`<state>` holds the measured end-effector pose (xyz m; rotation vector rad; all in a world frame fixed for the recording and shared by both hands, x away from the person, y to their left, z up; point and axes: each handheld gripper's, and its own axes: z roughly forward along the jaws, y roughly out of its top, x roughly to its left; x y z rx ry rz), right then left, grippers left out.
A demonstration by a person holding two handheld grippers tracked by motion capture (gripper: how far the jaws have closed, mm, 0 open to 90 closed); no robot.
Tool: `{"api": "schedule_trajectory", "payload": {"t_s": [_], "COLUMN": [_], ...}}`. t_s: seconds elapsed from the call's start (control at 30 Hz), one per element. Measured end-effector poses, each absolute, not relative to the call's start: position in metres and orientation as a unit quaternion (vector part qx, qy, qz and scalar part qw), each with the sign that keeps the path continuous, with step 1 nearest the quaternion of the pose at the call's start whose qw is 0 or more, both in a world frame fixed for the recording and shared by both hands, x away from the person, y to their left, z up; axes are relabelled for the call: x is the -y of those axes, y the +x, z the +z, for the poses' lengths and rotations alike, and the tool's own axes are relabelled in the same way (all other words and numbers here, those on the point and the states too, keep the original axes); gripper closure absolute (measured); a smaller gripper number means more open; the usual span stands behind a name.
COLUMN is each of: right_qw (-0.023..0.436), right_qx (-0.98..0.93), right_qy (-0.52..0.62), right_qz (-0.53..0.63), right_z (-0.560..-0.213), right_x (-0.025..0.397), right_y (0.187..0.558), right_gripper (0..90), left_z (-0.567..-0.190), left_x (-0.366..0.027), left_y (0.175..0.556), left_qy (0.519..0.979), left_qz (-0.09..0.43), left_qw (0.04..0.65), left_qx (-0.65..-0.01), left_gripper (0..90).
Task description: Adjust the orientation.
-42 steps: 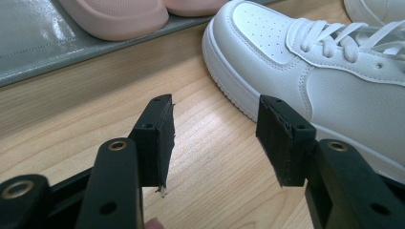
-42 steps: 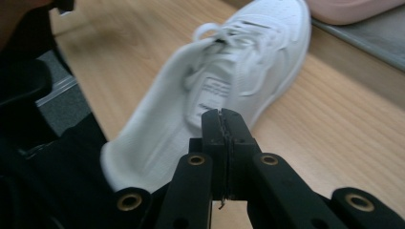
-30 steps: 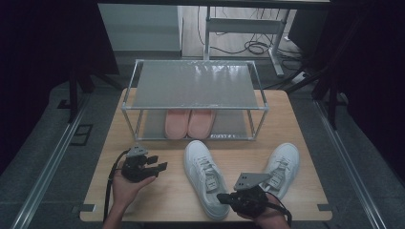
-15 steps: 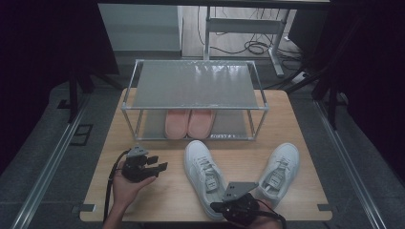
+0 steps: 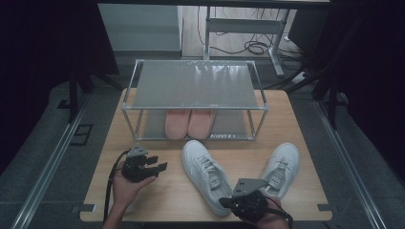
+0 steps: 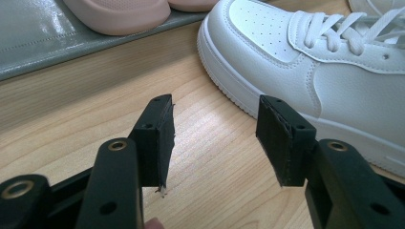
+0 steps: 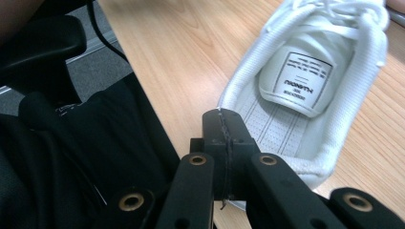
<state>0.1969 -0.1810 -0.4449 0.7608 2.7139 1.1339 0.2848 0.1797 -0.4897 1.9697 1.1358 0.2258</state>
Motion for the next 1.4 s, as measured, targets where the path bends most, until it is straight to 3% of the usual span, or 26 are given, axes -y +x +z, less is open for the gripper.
{"api": "schedule_trajectory", "payload": {"t_s": [0.67,1.07,1.4], "right_qw": [0.069,0.083,0.085], "right_qx": [-0.88,-0.858,-0.854], "right_qy": [0.282,0.293,0.305], "right_qz": [0.375,0.413,0.413], "right_z": [-0.444,-0.417,-0.414], "right_x": [0.208,0.219,0.224], "right_y": [0.208,0.226,0.241], "right_gripper": [90.0,90.0,90.0], "left_z": [-0.491,-0.491,-0.491], "left_x": [-0.181,-0.182,-0.182], "left_y": [0.285,0.285,0.285], "left_qy": [0.783,0.781,0.781], "left_qz": [0.09,0.091,0.091], "left_qw": [0.415,0.416,0.416], "left_qx": [-0.455,-0.456,-0.457], "left_gripper": [48.3,48.3,48.2]}}
